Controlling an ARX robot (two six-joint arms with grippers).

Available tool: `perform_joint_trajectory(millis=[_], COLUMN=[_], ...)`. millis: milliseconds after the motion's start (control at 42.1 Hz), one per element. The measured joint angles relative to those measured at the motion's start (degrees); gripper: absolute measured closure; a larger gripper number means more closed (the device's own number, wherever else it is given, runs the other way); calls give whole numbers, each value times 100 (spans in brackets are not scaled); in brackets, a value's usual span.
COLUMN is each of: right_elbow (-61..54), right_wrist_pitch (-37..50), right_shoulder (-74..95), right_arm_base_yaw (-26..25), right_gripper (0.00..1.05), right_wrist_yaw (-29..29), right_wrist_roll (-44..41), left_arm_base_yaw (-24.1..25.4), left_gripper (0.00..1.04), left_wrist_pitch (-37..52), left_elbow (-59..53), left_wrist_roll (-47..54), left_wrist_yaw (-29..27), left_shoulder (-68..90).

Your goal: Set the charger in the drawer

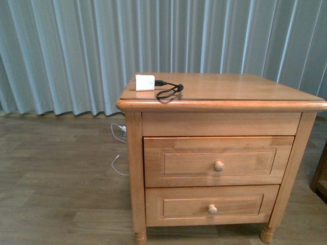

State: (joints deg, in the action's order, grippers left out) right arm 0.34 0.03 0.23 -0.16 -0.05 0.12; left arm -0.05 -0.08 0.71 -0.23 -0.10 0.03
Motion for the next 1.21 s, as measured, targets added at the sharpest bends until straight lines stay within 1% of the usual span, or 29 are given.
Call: perform_joint_trajectory(millis=[1211], right_elbow=[0], right_wrist_pitch=[0], right_shoulder=[0], right_arm_base_yaw=[0], right_gripper=[8], right_wrist_yaw=[0], right_wrist_roll=[0], left_arm_base_yaw=[0], left_gripper=[6], left_wrist_pitch=[0], left_elbow=[0], left_wrist_roll=[0], left_wrist_yaw=[0], left_shoulder=[0])
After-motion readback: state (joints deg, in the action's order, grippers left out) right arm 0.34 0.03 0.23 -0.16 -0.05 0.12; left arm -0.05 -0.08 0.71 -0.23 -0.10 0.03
